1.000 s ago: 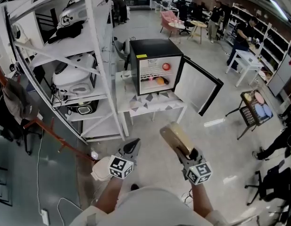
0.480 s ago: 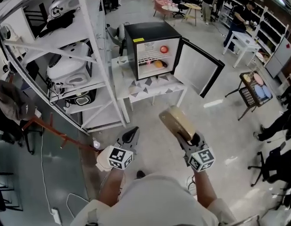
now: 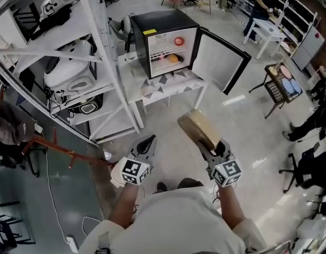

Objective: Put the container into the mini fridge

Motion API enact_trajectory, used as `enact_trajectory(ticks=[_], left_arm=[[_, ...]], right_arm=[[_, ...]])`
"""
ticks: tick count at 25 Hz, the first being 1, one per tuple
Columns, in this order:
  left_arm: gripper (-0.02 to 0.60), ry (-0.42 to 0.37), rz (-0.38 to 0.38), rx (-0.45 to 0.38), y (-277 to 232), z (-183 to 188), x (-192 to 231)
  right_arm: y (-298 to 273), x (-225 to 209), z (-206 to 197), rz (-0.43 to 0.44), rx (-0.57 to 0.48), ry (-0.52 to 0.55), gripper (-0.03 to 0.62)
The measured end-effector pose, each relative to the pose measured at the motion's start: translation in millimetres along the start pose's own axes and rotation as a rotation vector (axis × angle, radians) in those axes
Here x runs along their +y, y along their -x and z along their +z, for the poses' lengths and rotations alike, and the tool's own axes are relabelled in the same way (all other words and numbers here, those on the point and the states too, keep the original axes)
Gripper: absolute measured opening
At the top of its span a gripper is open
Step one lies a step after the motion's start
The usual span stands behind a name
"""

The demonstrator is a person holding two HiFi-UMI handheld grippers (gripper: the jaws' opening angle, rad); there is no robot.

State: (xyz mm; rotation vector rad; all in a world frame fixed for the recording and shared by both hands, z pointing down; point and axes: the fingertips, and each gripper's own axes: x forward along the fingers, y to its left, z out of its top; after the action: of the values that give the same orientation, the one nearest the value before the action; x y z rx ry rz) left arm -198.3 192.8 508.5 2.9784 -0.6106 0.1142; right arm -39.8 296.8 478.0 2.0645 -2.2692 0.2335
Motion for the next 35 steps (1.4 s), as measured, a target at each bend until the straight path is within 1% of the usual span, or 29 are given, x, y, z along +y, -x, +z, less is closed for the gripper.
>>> enact_trajectory(ticks=[7, 13, 20, 28, 35], left_arm=[[0.005, 0.018, 0.000, 0.012, -16.0, -8.6, 9.7], [0.005, 0.020, 0.034, 0.035, -43.1, -11.3, 21.9], [0.005, 0.016, 0.077, 0.062, -99.1, -8.9, 42.7], [0.005, 0.032, 0.123, 0.097, -169.2, -7.1, 53.7], [0.005, 0.035, 0.148, 0.072, -219.0, 5.2, 55.0]], right_arm=[[-13.6, -12.2, -5.9, -0.008, 0.015, -0.014, 0.227], [-37.7, -41.7, -14.8, 0.015, 0.026, -0.044, 0.227], [-78.0, -93.5, -10.2, 0.062, 0.031, -0.050, 0.225], [-124.5, -158.5, -0.5, 0.136, 0.041, -0.047, 0.225], [-151.6, -205.1, 1.9, 0.186, 0.046, -0.059, 0.225]])
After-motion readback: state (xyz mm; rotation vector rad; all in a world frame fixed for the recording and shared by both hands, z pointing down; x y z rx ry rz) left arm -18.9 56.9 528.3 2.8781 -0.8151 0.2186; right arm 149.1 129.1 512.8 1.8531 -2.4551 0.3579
